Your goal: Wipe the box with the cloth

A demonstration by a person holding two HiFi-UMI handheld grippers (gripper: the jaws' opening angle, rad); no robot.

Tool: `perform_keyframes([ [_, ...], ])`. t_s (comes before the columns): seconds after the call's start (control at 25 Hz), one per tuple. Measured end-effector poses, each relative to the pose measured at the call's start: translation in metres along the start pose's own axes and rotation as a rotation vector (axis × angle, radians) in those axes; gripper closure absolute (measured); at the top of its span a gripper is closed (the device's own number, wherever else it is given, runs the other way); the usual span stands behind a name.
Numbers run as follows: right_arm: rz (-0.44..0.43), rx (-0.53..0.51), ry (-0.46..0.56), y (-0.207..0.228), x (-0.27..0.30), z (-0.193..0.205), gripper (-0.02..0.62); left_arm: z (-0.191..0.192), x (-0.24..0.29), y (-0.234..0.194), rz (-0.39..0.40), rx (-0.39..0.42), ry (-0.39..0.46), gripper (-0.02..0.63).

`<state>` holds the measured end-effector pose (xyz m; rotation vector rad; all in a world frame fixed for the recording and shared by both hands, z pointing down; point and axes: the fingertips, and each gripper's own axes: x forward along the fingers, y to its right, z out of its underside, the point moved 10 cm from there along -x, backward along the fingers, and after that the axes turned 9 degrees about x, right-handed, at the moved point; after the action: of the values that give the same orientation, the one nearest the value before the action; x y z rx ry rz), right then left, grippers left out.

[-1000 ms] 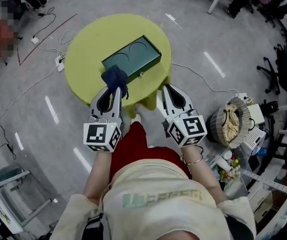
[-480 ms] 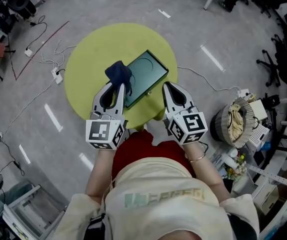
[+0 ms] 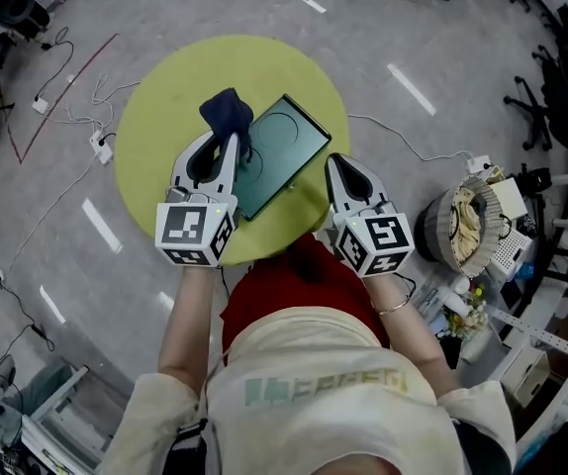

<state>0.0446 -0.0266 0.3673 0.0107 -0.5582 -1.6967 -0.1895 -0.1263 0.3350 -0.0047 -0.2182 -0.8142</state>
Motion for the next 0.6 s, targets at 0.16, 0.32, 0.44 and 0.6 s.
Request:
perform_keyframes([
  [0.16, 0.018, 0.010, -0.016, 0.013, 0.012, -0.006, 0.557, -0.005, 0.036, -0.020, 0.027, -0.009, -0.012, 0.535],
  [0.32, 0.034, 0.021, -0.032, 0.024, 0.021, -0.009, 0.557, -0.002, 0.074, -0.032, 0.068, 0.002, -0.050, 0.535],
  [0.44, 0.045, 0.038, -0.049, 0.034, 0.027, -0.008, 0.557, 0.003, 0.099, -0.034, 0.098, 0.022, -0.077, 0.535],
  [0.6, 0.053, 0.054, -0.075, 0.045, 0.037, -0.006, 0.557, 0.014, 0.133, -0.036, 0.126, 0.045, -0.122, 0.535],
])
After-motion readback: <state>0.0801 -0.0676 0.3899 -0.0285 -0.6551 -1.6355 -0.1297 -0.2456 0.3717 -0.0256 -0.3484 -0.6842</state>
